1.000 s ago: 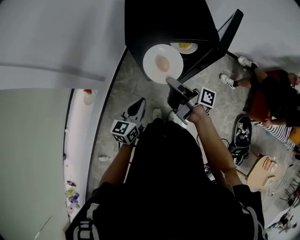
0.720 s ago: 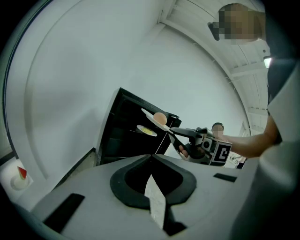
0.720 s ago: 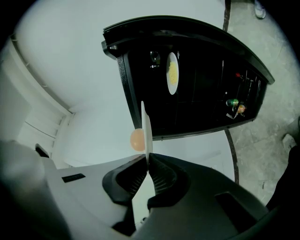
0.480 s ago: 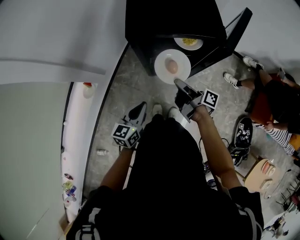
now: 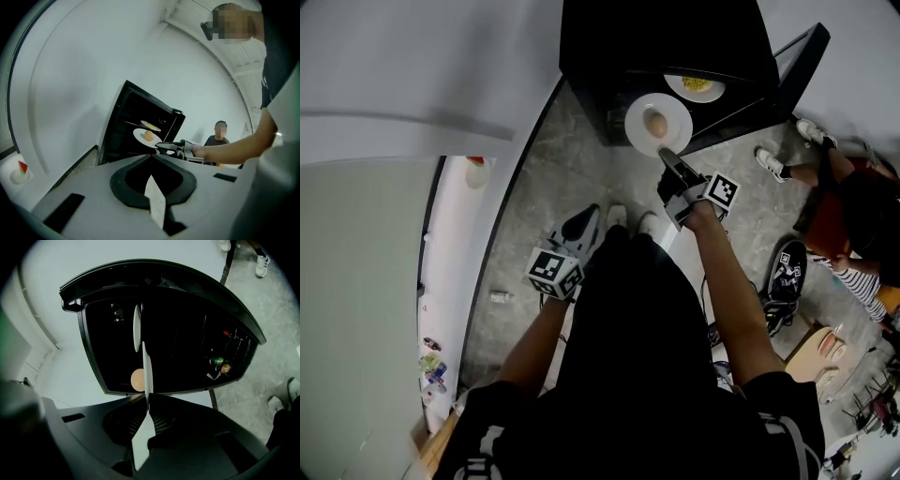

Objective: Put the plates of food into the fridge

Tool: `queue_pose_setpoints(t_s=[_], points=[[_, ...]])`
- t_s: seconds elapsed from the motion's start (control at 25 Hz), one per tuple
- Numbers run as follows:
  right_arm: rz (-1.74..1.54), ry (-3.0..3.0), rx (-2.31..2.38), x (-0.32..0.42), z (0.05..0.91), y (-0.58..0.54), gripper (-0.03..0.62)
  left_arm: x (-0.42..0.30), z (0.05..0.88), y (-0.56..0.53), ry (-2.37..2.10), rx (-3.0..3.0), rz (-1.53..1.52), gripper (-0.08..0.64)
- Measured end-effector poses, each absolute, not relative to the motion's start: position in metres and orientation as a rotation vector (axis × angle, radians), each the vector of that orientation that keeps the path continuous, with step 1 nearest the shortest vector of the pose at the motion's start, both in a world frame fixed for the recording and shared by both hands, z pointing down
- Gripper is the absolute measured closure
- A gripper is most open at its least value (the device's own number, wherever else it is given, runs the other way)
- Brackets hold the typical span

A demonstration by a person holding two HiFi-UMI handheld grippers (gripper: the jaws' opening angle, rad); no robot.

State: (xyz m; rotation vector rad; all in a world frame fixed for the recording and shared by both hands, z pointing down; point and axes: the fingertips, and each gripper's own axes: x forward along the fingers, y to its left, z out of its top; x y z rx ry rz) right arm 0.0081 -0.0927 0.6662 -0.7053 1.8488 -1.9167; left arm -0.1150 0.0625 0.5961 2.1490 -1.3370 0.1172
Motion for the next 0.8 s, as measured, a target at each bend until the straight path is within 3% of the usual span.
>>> queue_pose_setpoints(t_s=[0.8], points=[[-2.01, 1.798, -0.806, -0.018, 0.78, -0.121, 0.558, -0.125, 0.623, 0.054, -1.407, 2.107, 0.057, 0.538]])
